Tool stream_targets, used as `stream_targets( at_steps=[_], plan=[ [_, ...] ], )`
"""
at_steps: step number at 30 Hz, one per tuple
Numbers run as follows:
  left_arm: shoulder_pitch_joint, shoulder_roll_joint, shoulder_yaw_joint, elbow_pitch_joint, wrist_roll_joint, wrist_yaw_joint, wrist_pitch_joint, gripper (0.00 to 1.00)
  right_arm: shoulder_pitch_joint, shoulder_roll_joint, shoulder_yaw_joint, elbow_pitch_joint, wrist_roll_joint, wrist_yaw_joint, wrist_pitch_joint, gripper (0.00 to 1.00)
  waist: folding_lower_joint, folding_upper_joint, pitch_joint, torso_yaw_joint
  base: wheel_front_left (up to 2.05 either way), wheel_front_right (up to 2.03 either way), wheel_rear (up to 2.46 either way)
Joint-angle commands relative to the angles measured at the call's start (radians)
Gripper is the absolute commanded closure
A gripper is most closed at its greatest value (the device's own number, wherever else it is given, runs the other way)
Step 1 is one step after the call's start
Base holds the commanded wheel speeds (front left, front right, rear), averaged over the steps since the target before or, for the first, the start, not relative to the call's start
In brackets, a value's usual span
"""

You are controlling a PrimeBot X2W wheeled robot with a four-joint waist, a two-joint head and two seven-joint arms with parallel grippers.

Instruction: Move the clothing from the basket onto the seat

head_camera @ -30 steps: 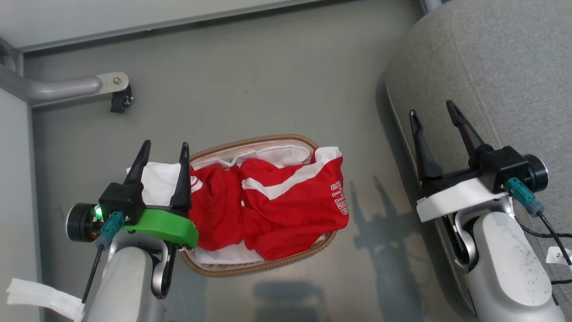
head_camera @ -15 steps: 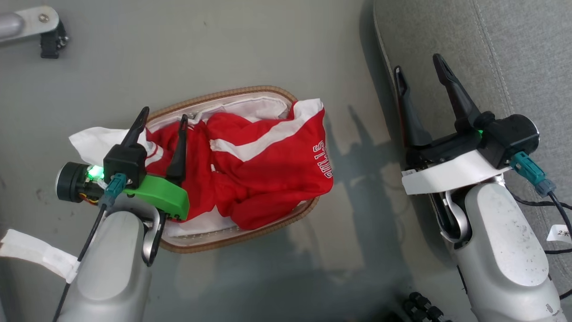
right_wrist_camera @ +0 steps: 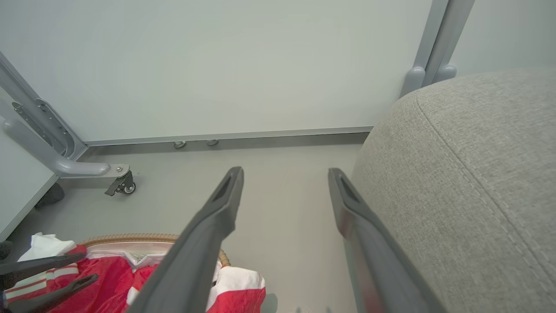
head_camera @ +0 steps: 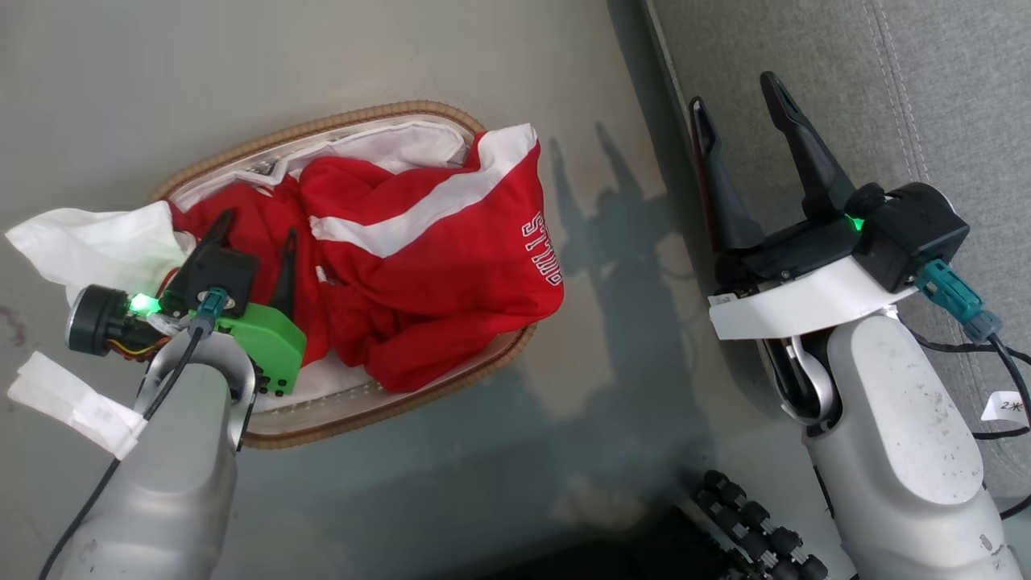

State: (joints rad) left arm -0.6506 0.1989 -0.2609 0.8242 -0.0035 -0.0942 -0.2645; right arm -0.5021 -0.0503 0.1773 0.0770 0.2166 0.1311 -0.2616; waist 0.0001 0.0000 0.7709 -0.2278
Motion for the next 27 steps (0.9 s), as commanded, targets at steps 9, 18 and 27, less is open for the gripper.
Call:
stream_targets(
  at_steps=[9,18,27],
  plan=[
    [-0.118,0.017,-0.033,0.257,0.053,0.090,0.005,0.00,-0.014,-0.002,0.019,-0.003,0.022,-0.001,-0.005,0.00,-0.0001,0.0000,0.058,-0.036,0.00,0.00,0.00],
    [-0.212,0.001,-0.111,0.415,0.101,0.049,0.016,0.00,-0.023,-0.002,0.042,-0.006,0.034,-0.001,-0.005,0.00,-0.0001,0.0000,0.085,-0.046,0.00,0.00,0.00],
    [-0.202,0.000,-0.137,0.453,0.085,0.007,0.019,1.00,-0.034,-0.002,0.054,-0.002,0.062,-0.001,-0.005,0.00,-0.0001,0.0000,0.077,-0.067,0.00,0.00,0.00]
  ],
)
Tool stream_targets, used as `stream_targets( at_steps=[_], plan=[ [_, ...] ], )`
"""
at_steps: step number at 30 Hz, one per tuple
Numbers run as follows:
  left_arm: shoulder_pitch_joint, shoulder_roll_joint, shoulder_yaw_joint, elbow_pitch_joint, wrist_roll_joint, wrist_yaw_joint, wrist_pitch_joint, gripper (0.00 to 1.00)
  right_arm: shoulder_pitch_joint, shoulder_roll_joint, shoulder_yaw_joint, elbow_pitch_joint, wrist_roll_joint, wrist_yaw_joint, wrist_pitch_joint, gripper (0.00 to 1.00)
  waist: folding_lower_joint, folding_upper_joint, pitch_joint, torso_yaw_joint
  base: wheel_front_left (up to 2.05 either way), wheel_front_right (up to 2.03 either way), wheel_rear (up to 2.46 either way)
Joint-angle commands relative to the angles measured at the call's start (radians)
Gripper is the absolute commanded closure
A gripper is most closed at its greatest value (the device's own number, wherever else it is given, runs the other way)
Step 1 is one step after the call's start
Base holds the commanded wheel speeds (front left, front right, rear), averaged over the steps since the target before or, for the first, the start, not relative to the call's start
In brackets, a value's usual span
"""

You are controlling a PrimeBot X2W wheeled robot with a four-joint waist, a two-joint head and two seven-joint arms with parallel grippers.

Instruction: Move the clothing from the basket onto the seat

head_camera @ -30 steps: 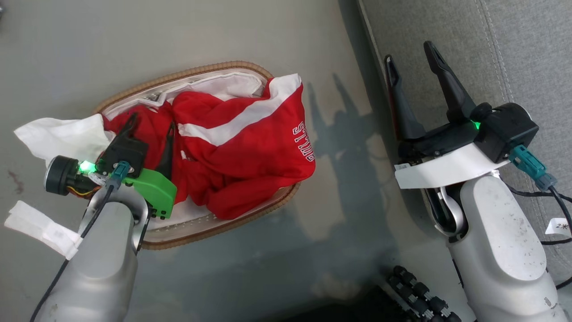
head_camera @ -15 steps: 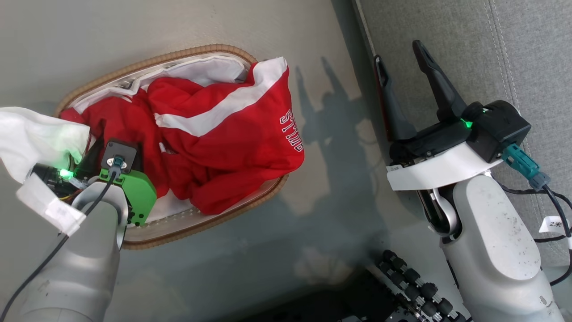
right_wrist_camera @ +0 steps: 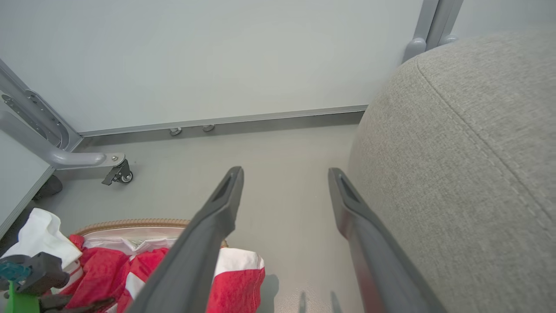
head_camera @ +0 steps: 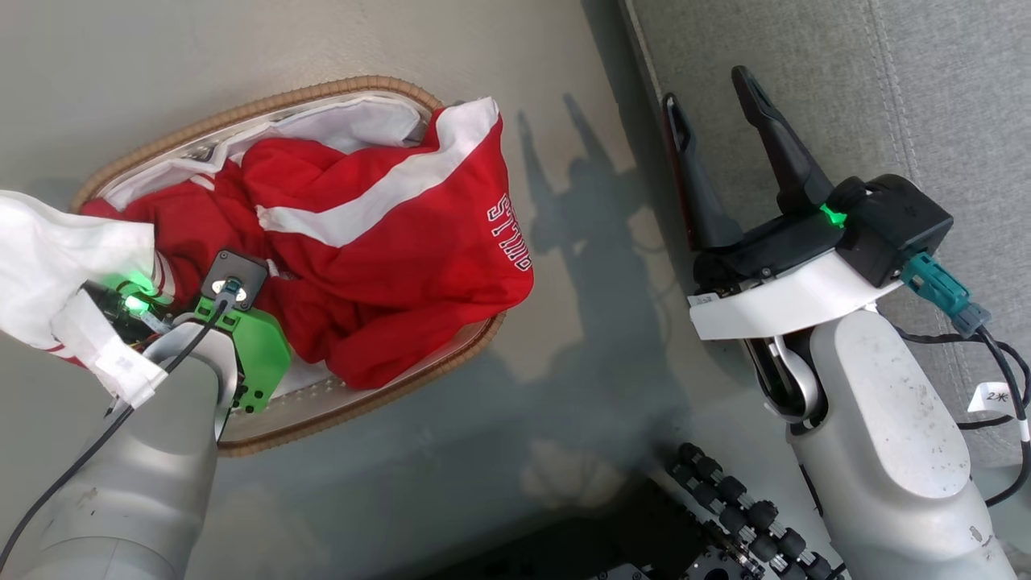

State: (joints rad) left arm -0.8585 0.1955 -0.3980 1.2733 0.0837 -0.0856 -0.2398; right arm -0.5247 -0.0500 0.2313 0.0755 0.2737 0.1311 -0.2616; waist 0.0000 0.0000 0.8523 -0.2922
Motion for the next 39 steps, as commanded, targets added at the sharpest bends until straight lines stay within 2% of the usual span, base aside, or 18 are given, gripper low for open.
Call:
stream_targets(
  at_steps=[1,7,18,39],
  plan=[
    [0.010,0.001,0.007,0.005,-0.014,-0.003,-0.008,1.00,-0.011,-0.002,0.001,0.002,0.006,-0.001,-0.005,0.00,0.0000,0.0000,-0.010,-0.003,0.00,0.00,0.00],
    [0.048,-0.004,0.061,-0.026,-0.087,0.002,-0.027,1.00,0.000,-0.003,0.014,0.019,0.003,-0.001,-0.005,0.00,0.0000,0.0000,-0.070,-0.009,0.00,0.00,0.00],
    [0.206,-0.021,0.095,-0.287,-0.157,-0.013,-0.025,1.00,0.057,-0.003,-0.013,0.066,-0.033,-0.001,-0.005,0.00,0.0000,0.0000,-0.252,0.037,0.00,0.00,0.00],
    [0.504,-0.118,0.190,-0.732,-0.207,-0.022,-0.025,1.00,0.296,-0.003,-0.059,0.133,-0.109,-0.001,-0.005,0.00,0.0000,0.0000,-0.664,0.173,0.00,0.00,0.00]
  ],
)
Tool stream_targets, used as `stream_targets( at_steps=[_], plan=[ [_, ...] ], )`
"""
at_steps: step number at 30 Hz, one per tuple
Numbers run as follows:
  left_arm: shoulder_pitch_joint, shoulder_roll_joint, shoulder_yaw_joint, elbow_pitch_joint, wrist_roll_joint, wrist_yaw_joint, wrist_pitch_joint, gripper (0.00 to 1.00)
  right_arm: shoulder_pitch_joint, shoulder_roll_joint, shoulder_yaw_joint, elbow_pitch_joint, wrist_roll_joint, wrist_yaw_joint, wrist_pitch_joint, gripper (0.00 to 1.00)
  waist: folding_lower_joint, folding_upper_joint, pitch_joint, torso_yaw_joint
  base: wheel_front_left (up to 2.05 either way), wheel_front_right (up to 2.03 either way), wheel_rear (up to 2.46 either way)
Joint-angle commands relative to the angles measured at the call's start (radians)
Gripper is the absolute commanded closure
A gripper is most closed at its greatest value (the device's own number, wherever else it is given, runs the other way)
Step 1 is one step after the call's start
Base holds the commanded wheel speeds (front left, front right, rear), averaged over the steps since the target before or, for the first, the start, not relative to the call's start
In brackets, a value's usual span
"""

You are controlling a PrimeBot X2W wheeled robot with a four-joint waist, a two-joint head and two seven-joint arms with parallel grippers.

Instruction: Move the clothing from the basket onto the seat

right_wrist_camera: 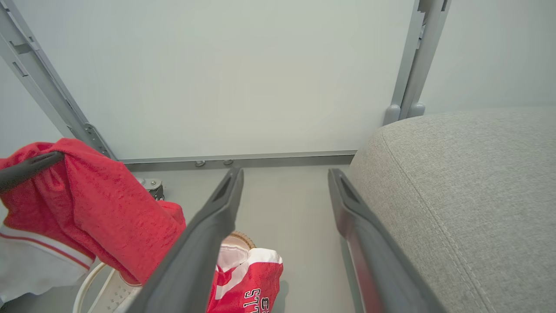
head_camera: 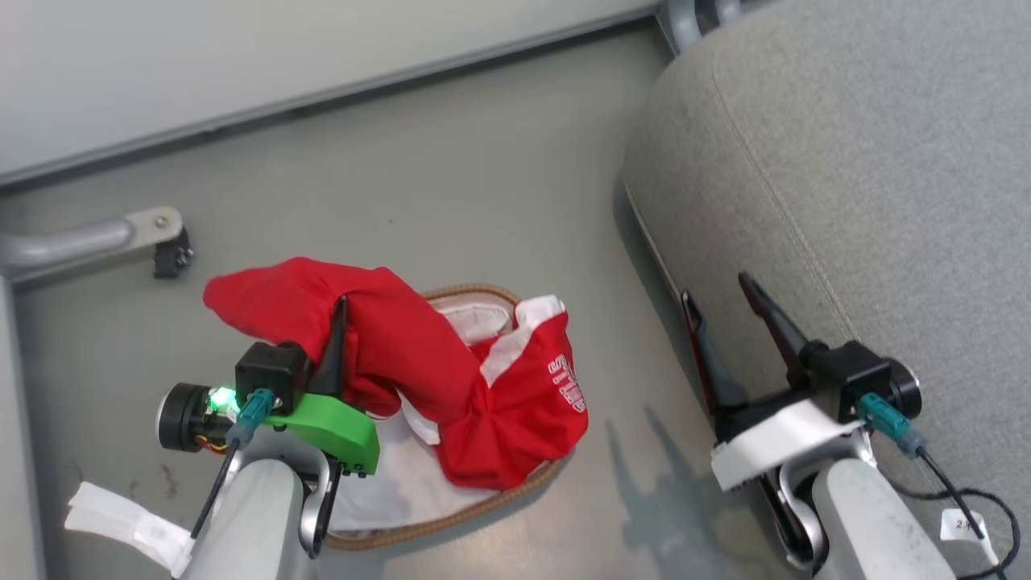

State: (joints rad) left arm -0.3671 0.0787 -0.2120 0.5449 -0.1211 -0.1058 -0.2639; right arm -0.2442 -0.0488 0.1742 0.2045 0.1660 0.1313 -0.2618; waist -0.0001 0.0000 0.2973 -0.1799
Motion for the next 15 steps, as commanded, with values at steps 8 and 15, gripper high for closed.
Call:
stream_targets(
  at_steps=[8,15],
  plan=[
    [0.083,-0.021,0.029,-0.129,-0.033,-0.016,-0.001,1.00,0.106,-0.004,0.021,0.030,-0.007,-0.001,-0.005,0.00,0.0001,0.0000,-0.216,0.084,0.00,0.00,0.00],
    [0.097,-0.027,0.009,-0.238,-0.055,-0.022,-0.001,1.00,0.157,-0.004,0.053,0.055,-0.011,-0.001,-0.005,0.00,0.0001,0.0000,-0.275,0.103,0.00,0.00,0.00]
  ],
)
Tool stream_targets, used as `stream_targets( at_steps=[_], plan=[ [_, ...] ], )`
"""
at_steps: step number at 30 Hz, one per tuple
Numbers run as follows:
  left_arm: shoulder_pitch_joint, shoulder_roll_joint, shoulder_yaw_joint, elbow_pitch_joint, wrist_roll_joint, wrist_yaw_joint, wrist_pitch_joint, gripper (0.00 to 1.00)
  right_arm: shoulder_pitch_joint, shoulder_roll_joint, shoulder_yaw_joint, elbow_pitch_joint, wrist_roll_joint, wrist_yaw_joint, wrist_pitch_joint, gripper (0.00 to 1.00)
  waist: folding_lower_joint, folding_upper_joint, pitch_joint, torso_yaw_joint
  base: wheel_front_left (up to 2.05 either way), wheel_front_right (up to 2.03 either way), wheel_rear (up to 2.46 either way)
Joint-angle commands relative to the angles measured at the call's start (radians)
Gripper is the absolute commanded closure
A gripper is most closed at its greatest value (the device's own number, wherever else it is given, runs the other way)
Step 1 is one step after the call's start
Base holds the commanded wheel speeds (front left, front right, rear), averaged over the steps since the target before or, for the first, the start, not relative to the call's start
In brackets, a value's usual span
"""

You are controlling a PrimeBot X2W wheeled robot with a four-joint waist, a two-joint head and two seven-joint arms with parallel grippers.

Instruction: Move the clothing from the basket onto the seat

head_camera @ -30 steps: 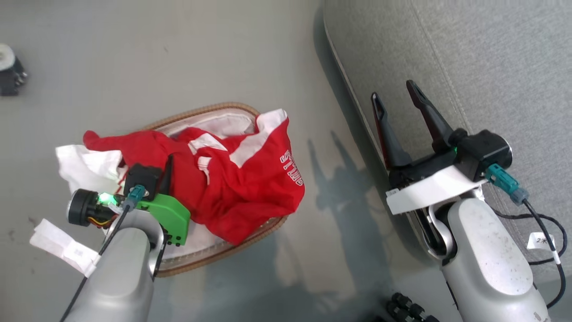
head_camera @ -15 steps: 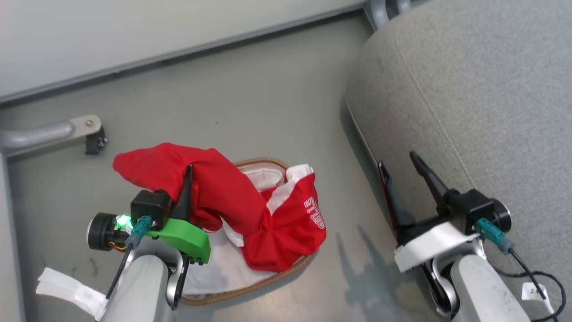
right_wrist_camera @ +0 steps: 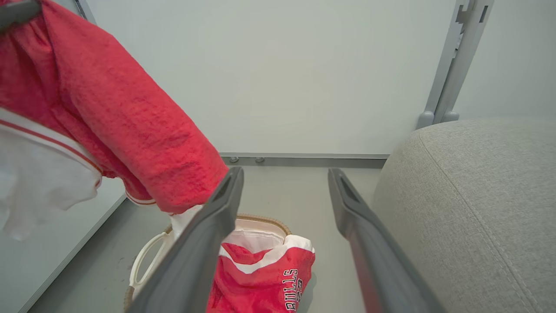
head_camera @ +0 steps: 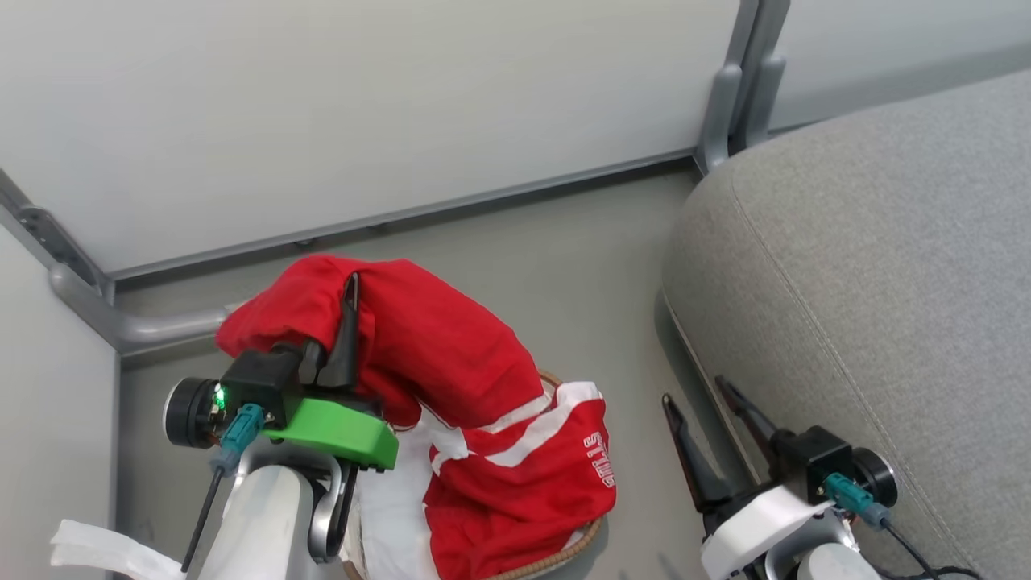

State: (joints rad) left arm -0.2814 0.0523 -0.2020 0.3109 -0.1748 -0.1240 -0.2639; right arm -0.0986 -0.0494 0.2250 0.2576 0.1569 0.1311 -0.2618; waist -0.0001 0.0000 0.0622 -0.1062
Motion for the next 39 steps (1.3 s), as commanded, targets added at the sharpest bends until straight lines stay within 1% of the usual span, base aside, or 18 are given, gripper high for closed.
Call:
stream_targets(
  at_steps=[1,6,11,15,18,22,24,29,35,39],
  plan=[
    [0.009,0.000,-0.005,-0.018,-0.006,-0.005,-0.001,1.00,0.015,-0.004,0.009,0.006,-0.002,-0.001,-0.005,0.00,0.0001,0.0000,-0.044,0.032,0.00,0.00,0.00],
    [0.003,-0.001,-0.033,-0.059,-0.037,-0.007,-0.001,1.00,0.027,-0.007,0.068,0.044,0.026,-0.001,-0.005,0.00,0.0001,0.0000,-0.056,0.044,0.00,0.00,0.00],
    [0.005,-0.001,-0.067,-0.079,-0.053,-0.006,-0.001,1.00,-0.042,-0.053,0.214,0.075,0.098,-0.001,-0.005,0.00,0.0001,0.0000,-0.056,0.060,0.00,0.00,0.00],
    [0.001,0.000,-0.095,-0.085,-0.068,-0.007,-0.001,1.00,-0.152,-0.113,0.369,0.100,0.177,-0.001,-0.005,0.00,0.0001,0.0000,-0.053,0.074,0.00,0.00,0.00],
    [-0.009,0.000,-0.114,-0.086,-0.072,-0.007,-0.001,1.00,-0.272,-0.154,0.494,0.113,0.244,-0.001,-0.005,0.00,0.0001,0.0000,-0.045,0.085,0.00,0.00,0.00],
    [-0.022,0.000,-0.136,-0.088,-0.081,-0.008,-0.001,1.00,-0.427,-0.189,0.619,0.121,0.322,-0.001,-0.005,0.00,0.0001,0.0000,-0.034,0.096,0.00,0.00,0.00],
    [-0.028,0.000,-0.145,-0.090,-0.084,-0.008,-0.001,1.00,-0.493,-0.199,0.662,0.136,0.359,-0.001,-0.005,0.00,0.0001,0.0000,-0.028,0.102,0.00,0.00,0.00],
    [-0.044,0.000,-0.176,-0.095,-0.100,-0.008,-0.001,1.00,-0.608,-0.199,0.776,0.208,0.446,-0.001,-0.005,0.00,0.0001,0.0000,-0.014,0.123,0.00,0.00,0.00],
    [-0.061,0.000,-0.223,-0.103,-0.110,-0.008,-0.001,1.00,-0.668,-0.173,0.922,0.323,0.548,-0.001,-0.005,0.00,0.0001,0.0000,0.000,0.152,0.00,0.00,0.00],
    [-0.069,0.000,-0.258,-0.111,-0.123,-0.005,-0.001,1.00,-0.680,-0.155,0.976,0.385,0.593,-0.001,-0.005,0.00,0.0001,0.0000,0.012,0.170,0.00,0.00,0.00]
  ],
)
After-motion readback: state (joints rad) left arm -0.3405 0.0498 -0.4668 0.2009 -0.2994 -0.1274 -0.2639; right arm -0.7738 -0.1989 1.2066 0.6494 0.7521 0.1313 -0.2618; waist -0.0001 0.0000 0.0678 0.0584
